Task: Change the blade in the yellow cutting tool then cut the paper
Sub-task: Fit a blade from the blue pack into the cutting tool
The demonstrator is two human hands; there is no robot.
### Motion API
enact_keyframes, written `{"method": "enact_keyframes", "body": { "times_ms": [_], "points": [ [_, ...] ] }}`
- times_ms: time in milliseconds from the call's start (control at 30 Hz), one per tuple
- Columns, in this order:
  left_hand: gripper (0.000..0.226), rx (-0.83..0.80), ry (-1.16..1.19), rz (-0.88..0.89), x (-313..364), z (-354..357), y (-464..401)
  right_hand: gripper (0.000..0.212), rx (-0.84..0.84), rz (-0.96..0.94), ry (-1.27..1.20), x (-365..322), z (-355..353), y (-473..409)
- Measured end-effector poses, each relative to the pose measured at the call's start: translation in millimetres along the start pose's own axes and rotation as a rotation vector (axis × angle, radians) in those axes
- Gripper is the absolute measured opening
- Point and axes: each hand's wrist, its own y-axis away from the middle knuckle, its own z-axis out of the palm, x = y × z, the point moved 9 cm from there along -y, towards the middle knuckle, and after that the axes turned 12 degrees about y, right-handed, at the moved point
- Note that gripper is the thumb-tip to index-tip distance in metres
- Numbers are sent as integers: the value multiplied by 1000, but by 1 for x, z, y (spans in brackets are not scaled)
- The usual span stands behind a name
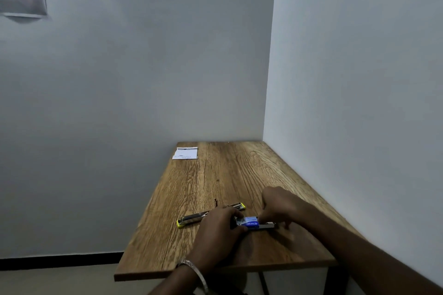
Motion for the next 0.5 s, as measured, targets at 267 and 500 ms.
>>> {"method": "enact_keyframes", "body": {
  "times_ms": [267,500],
  "points": [
    [35,14,-9,11,2,-1,2,34,44,74,67,1,2,-4],
    [36,34,2,20,5,-4,2,39,77,147,-81,17,6,-1]
  ]
}}
